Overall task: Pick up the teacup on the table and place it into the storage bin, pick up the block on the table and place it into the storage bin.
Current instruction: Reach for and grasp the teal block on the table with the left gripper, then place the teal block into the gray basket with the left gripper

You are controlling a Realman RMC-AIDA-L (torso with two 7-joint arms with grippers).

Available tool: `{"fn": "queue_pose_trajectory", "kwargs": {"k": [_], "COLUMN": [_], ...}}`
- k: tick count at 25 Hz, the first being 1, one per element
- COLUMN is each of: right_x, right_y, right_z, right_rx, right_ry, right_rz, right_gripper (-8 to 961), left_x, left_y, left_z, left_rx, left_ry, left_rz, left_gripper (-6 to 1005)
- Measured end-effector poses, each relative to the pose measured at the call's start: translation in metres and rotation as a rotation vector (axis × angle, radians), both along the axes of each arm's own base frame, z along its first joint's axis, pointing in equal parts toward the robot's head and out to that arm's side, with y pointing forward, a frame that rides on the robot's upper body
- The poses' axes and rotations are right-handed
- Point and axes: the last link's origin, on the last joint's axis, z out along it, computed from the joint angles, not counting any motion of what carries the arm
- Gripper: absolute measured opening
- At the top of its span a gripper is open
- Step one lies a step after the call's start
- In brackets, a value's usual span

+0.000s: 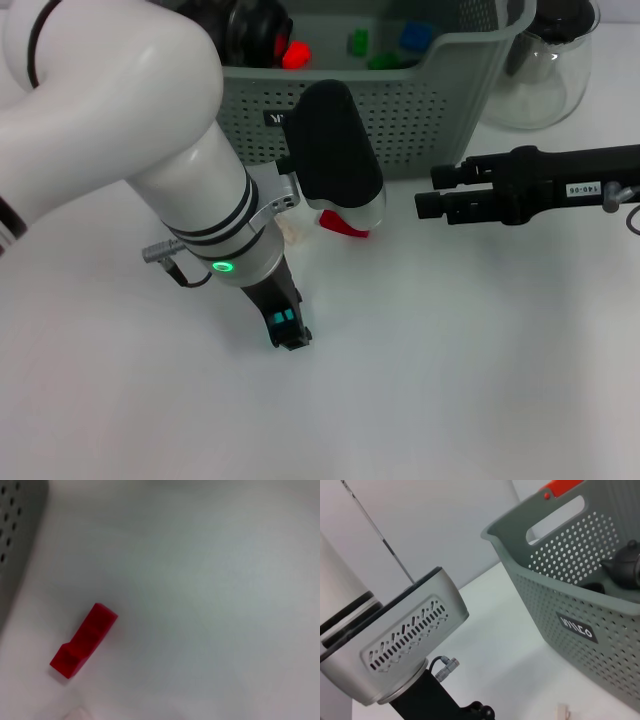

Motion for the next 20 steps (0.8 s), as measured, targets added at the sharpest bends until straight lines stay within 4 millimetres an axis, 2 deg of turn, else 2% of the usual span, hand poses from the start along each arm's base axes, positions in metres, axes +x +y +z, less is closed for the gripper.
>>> {"fn": "queue_pose_trajectory", "kwargs": {"k": [2,8,12,15,20], "right_x": [0.000,0.000,0.000,0.000,0.004], "right_y": [0.000,0.001,0.002,0.003,0.005], "right_z": [0.001,0.002,0.003,0.006,0.013], "right_rx": [0.004,0.007,0.008,0.006,0.010], "right_ry": [0.002,0.004,0.002,-0.005,-0.019], "right_rz": [-0.002,-0.001,-0.001,-0.002,-0.003], "right_gripper": [676,676,676,676,676], "left_x": [0.000,0.005,0.022,0.041,0.074], "left_y": [0.001,0.001,0.001,0.002,0.004], "left_z": [0.001,0.005,0.015,0.032,0.086], "left_rx": [0.005,0.012,0.024,0.032,0.025], "left_ry": [0.006,0.001,-0.056,-0.160,-0.458], "left_rz": [-0.006,-0.016,-0.014,0.005,0.008], "left_gripper": [423,417,413,417,429]}}
